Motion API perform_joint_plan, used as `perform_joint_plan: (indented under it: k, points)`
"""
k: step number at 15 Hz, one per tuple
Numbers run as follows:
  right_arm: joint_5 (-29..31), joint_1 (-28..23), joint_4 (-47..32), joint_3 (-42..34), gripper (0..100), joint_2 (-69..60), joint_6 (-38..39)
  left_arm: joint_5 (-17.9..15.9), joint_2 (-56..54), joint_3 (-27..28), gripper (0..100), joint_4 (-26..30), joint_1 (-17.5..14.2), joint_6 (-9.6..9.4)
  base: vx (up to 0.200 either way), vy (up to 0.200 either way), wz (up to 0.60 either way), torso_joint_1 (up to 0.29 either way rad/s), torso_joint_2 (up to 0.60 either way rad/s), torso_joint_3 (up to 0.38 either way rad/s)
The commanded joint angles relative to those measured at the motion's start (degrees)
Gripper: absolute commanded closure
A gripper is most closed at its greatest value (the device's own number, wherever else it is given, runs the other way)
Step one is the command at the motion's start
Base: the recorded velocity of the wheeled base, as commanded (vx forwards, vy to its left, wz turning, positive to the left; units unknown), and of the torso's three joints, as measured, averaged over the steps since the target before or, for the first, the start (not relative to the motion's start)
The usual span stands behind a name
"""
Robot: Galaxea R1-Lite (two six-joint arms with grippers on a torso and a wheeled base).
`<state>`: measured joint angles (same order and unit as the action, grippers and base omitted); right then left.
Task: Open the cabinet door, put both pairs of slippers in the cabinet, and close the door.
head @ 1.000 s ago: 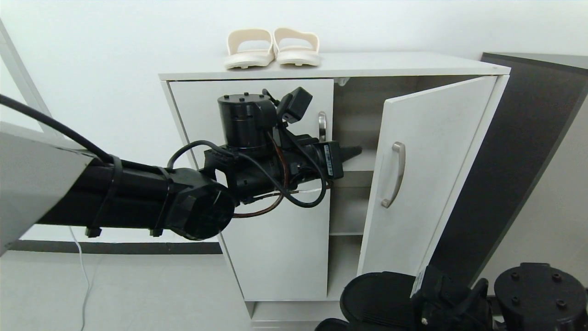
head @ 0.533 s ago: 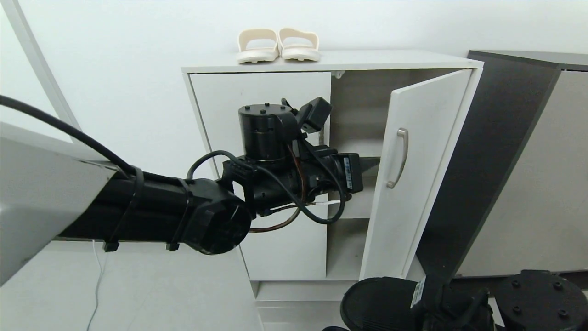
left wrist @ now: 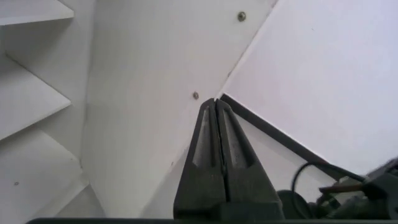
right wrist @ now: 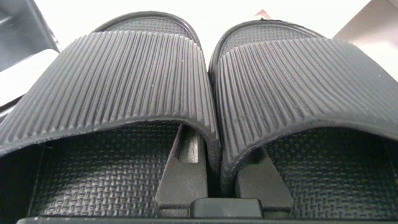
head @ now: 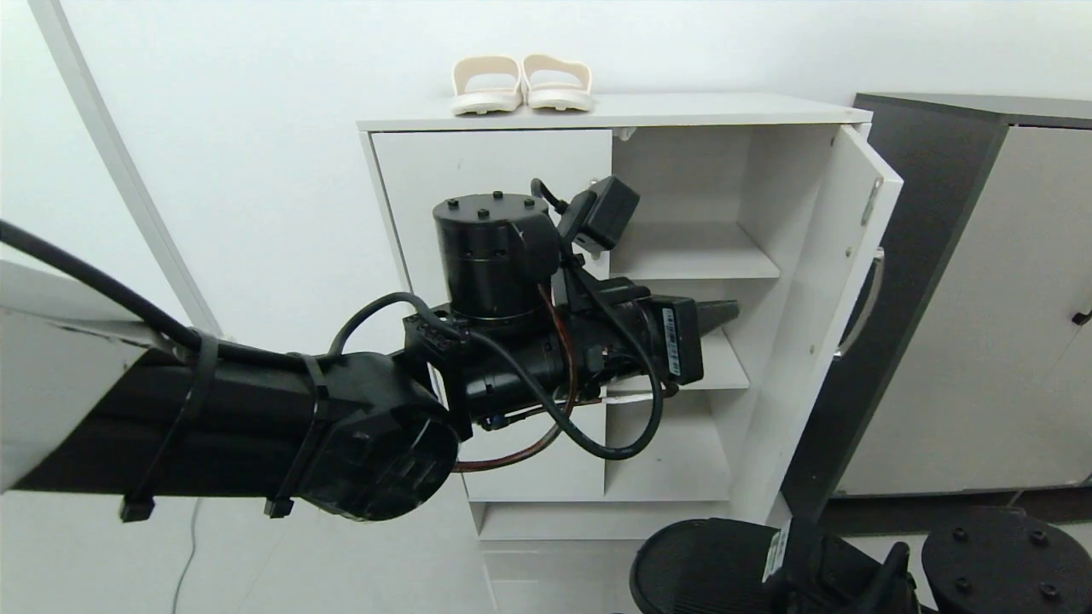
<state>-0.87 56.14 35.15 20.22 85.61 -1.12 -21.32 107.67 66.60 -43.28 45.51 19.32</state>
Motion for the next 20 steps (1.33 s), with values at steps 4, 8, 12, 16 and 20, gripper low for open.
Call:
perform_joint_plan:
  k: [4, 8, 12, 16, 20]
  points:
    - [0.7, -2.1, 0.3, 3.3, 100, 2.7, 0.9, 2.5, -4.0, -3.1, 100, -1.0, -4.2, -0.25, 0.000, 0.000, 0.00, 0.000, 0.00, 0.000]
    - [16.7, -4.5, 1.2, 13.8, 100, 12.6, 8.1, 4.2, -21.5, -10.5, 100, 9.5, -12.9, -3.68, 0.000, 0.000, 0.00, 0.000, 0.00, 0.000]
    - [33.5, -4.8, 1.3, 28.1, 100, 23.5, 14.7, 21.3, -47.1, -21.2, 100, 32.2, -16.5, -12.03, 0.000, 0.000, 0.00, 0.000, 0.00, 0.000]
    - [45.5, -7.4, 1.4, 38.6, 100, 32.2, 14.9, 40.0, -70.9, -35.3, 100, 44.5, -29.1, -12.91, 0.000, 0.000, 0.00, 0.000, 0.00, 0.000]
    - [45.5, -8.5, 1.5, 38.0, 100, 31.9, 14.9, 40.0, -93.6, -53.9, 100, 44.6, -43.6, -14.40, 0.000, 0.000, 0.00, 0.000, 0.00, 0.000]
